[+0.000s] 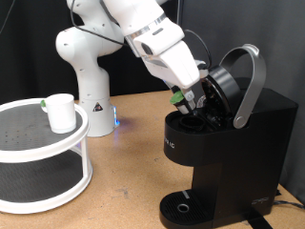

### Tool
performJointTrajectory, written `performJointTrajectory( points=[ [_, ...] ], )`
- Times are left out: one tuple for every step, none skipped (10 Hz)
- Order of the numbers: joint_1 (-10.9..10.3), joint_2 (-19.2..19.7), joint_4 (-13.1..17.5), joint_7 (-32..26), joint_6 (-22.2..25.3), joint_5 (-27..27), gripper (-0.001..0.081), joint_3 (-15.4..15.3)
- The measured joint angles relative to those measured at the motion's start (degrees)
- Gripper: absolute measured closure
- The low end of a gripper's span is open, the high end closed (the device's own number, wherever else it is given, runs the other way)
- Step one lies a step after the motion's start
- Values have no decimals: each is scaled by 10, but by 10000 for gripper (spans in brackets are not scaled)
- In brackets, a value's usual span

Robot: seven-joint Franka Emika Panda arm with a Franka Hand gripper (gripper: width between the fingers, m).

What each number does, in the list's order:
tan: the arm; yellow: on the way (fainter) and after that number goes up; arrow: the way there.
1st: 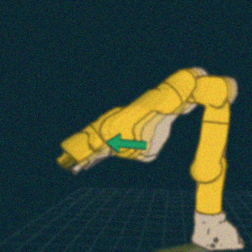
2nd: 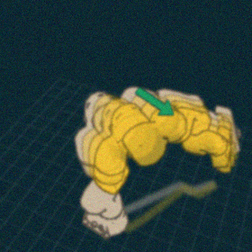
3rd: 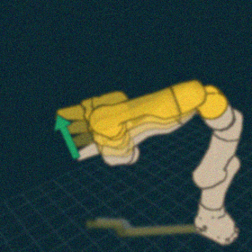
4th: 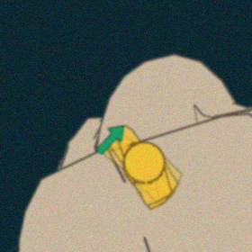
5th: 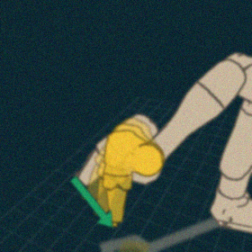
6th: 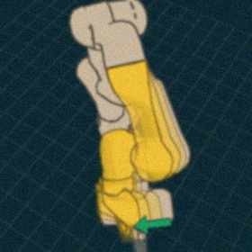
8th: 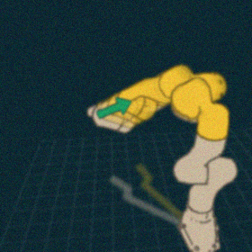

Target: Make a cup of coffee with the keurig machine

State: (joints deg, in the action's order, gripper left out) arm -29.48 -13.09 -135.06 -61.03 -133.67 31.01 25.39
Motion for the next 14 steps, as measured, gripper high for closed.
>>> performJointTrajectory(
  points=[
    [-1, 2, -5, -3, -6, 1, 329, -1],
    [-2, 6, -8, -5, -12, 4, 329, -1],
    [-4, 12, -10, -11, -18, 11, 329, -1],
    [-6, 17, -11, -19, -23, 21, 329, -2],
    [-8, 23, -11, -28, -28, 33, 329, -2],
    [-10, 28, -11, -33, -31, 40, 329, -2],
    [-11, 30, -11, -34, -31, 44, 329, -4],
    [-11, 32, -11, -35, -31, 46, 329, -5],
    [-11, 35, -11, -35, -31, 46, 329, -7],
    [-11, 39, -10, -35, -31, 47, 329, -8],
    [-11, 42, -8, -35, -31, 47, 329, -8],
    [-11, 43, -8, -35, -31, 49, 328, -10],
    [-11, 44, -8, -35, -31, 50, 159, -11],
    [-11, 45, -8, -35, -31, 52, 159, -13]
  ],
)
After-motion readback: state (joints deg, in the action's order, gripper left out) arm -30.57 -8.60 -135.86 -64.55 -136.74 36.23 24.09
